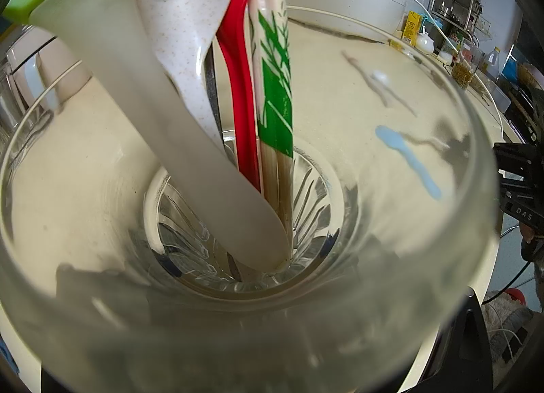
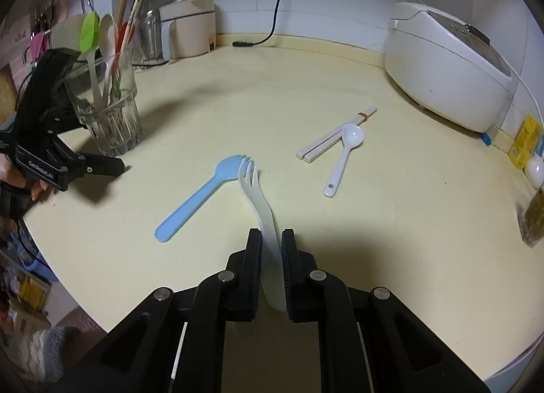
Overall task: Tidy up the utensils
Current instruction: 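Close the right gripper on the white spork and lift it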
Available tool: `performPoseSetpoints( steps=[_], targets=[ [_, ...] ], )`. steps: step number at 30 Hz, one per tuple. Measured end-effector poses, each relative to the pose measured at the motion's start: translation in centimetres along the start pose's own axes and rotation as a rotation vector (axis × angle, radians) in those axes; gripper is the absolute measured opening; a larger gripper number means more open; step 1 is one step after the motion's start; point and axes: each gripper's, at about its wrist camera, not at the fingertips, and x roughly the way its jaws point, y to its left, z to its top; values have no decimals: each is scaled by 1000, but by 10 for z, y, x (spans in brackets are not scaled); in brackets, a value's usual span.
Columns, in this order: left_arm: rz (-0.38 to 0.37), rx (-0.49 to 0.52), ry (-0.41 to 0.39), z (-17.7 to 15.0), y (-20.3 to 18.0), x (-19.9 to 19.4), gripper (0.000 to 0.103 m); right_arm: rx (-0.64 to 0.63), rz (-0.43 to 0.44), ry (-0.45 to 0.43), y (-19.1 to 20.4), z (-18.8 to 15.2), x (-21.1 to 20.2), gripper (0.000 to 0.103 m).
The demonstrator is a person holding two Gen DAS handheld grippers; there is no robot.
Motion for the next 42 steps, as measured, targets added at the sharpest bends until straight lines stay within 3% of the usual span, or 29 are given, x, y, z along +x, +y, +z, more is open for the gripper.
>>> performPoseSetpoints(
  steps=[12, 21, 25, 29, 31, 34, 42],
  targets=[
    [0, 0, 0, 0, 0, 0, 101, 51, 27, -15, -6, -6, -3, 8],
    [0, 0, 0, 0, 0, 0, 101, 159, 139, -78, -19, -2, -17, 7],
    [0, 1, 0, 0, 0, 0, 101, 148, 132, -71, -18, -3, -16, 7],
    [0, 1, 0, 0, 0, 0, 101, 126, 181, -87, -12, -1, -18, 12],
    [0, 1, 0, 0, 0, 0, 101, 77, 162, -79, -4, 3, -16, 19],
    [1, 1, 0, 0, 0, 1, 101, 1, 85, -54, 7, 6, -6, 19],
    [0, 0, 0, 0, 0, 0, 102, -24, 76, -10, 5, 11, 11, 21]
  ],
)
